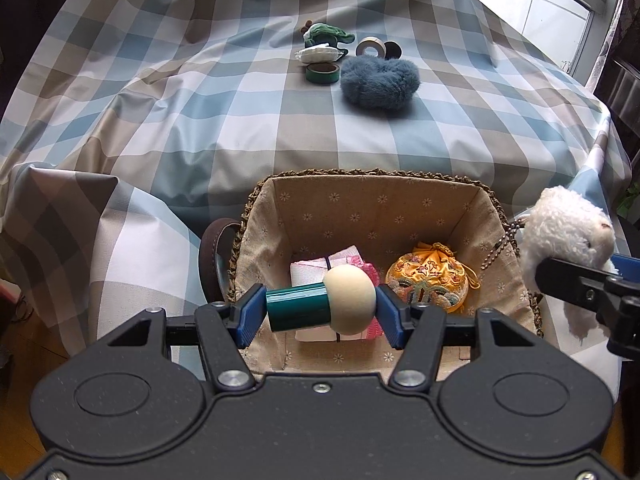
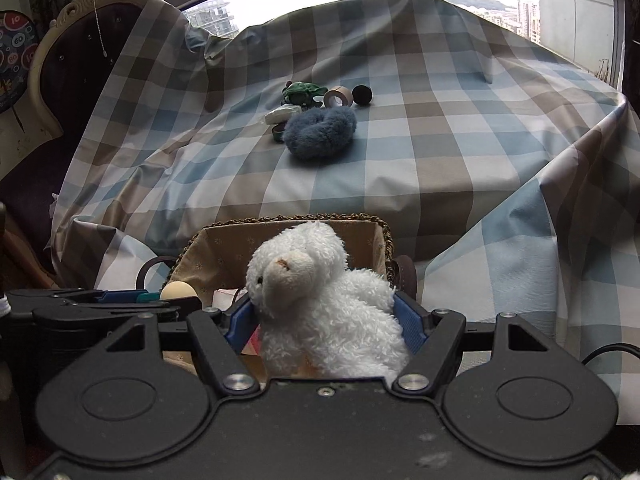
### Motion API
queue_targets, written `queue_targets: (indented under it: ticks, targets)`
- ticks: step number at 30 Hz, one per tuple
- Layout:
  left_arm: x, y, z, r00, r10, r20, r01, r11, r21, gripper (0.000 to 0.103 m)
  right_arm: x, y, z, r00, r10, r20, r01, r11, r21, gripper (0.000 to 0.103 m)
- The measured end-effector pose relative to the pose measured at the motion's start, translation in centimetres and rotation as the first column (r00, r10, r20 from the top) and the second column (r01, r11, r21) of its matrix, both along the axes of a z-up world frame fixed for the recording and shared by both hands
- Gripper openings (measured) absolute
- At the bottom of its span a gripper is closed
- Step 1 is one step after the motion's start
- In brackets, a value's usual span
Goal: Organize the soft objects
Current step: 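Carry the mushroom peg with the left tool while the right tool carries the lamb to the basket, then open both tools to drop the mushroom peg and lamb into the basket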
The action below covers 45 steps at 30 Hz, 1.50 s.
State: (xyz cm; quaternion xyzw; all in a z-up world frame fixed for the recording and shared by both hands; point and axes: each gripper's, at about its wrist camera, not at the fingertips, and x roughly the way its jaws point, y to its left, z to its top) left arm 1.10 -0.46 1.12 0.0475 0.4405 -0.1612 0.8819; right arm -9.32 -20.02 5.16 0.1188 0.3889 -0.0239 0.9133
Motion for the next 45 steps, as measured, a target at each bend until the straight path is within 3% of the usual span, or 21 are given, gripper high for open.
queue_targets:
  ticks: [20,32,34,45]
  targets:
    - [0.9,0.1,-1.1,0.998,0.02,-0.051,-0.019,1.0,0.018,0.056,1.3,2.5,0.5,0.992,0.12,-0.04,-0.123,0.988,-0.088,0.071]
    - [1.0,0.0,-1.1,0.999,0.022,-0.048,-0.021,1.0,0.022,0.058,1.4,2.4,0.4,0.993,0.113,-0.039,-0.116,0.99,-0.084,0.076]
    - [0.9,0.0,-1.1,0.999,0.026,-0.04,-0.025,0.999,0.023,0.066,1.5,2.3,0.3,0.993,0.106,-0.044,-0.109,0.991,-0.078,0.077]
    - [0.7,-0.2,-1.2,0.999,0.023,-0.032,-0.022,0.999,0.044,0.067,1.4,2.0,0.2,0.994,0.095,-0.046,-0.098,0.993,-0.061,0.078]
